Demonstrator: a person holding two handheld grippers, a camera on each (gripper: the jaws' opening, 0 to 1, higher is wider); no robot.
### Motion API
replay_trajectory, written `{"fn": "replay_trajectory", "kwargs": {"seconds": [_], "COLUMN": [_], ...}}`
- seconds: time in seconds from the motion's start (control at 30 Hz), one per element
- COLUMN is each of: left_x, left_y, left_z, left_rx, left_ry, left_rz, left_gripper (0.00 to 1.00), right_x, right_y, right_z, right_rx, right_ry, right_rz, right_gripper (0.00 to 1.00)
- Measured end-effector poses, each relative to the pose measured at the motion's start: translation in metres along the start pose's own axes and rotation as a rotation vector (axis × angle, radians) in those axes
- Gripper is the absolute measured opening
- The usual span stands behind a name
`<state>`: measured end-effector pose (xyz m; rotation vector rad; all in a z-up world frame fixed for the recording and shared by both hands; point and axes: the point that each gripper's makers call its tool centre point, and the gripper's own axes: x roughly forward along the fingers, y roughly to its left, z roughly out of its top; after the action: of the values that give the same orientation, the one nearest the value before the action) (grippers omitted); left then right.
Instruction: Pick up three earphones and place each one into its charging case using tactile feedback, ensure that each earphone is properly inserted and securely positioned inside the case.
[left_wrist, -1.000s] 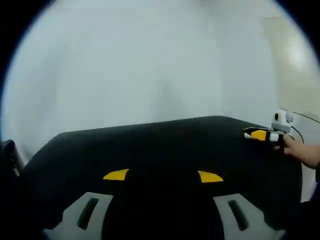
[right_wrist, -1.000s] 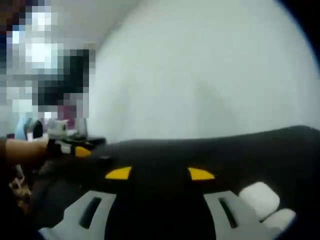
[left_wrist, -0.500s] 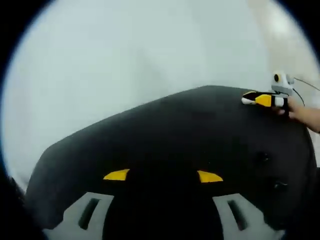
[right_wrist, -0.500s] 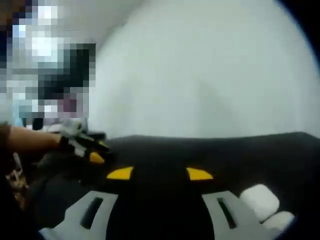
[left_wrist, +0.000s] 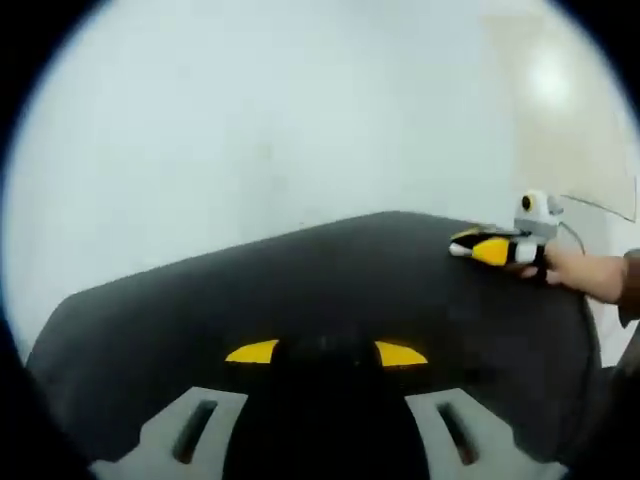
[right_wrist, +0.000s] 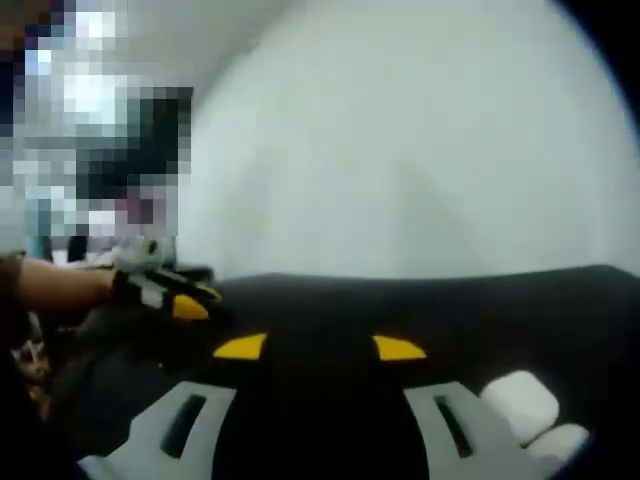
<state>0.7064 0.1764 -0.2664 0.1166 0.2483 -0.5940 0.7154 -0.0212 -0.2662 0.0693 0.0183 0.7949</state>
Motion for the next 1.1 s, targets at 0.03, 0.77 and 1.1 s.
{"fn": "replay_trajectory", "kwargs": {"seconds": [0.03, 0.77, 1.1], "left_x": [0.003, 0.049, 0.015], "left_y": [-0.012, -0.121, -0.090], "left_z": [0.007, -0.028, 0.001], "left_rx": [0.028, 0.200, 0.138], "left_ry": [-0.006, 0.170, -0.023], "left_rz": [-0.024, -0.185, -0.203], "left_gripper": [0.32, 0.47, 0.50], "right_x": [0.000, -0.001, 0.002], "right_y": [0.000, -0.001, 0.004], "right_z": [0.000, 0.003, -0.005], "right_rx": [0.000, 0.021, -0.033], "right_ry": [-0.001, -0.027, 0.024], "right_rz": [-0.001, -0.004, 0.002], "right_gripper": [0.40, 0.40, 0.40]}}
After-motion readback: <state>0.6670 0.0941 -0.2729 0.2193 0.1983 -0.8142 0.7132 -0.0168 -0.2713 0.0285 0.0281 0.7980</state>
